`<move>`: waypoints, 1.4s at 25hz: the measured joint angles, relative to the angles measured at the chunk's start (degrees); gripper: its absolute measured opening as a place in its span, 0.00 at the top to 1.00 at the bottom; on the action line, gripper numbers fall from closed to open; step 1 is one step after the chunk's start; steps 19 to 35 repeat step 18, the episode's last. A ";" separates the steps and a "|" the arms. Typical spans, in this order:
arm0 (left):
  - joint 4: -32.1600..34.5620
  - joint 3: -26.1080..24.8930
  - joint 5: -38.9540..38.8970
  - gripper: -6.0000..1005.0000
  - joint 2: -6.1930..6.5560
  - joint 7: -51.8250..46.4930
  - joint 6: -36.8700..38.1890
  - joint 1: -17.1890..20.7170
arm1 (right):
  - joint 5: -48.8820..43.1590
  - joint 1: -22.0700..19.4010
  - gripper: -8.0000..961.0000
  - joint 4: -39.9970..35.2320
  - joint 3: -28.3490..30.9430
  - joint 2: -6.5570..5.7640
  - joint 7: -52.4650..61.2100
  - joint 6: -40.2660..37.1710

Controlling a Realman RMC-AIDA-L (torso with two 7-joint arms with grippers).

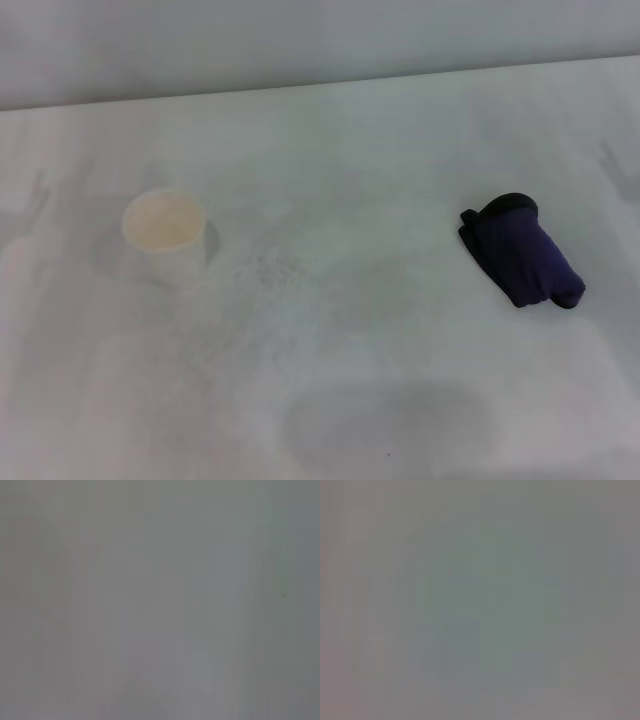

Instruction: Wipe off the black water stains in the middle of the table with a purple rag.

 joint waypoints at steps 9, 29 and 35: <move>-0.47 0.15 0.43 0.11 0.03 2.53 0.13 -0.12 | 3.54 -1.07 0.10 2.38 0.11 0.03 0.49 1.13; -1.14 0.23 0.72 0.11 0.17 2.65 1.64 -1.23 | 6.01 -1.92 0.09 2.69 0.11 -0.13 0.38 1.65; -1.14 0.23 0.72 0.11 0.17 2.65 1.64 -1.23 | 6.01 -1.92 0.09 2.69 0.11 -0.13 0.38 1.65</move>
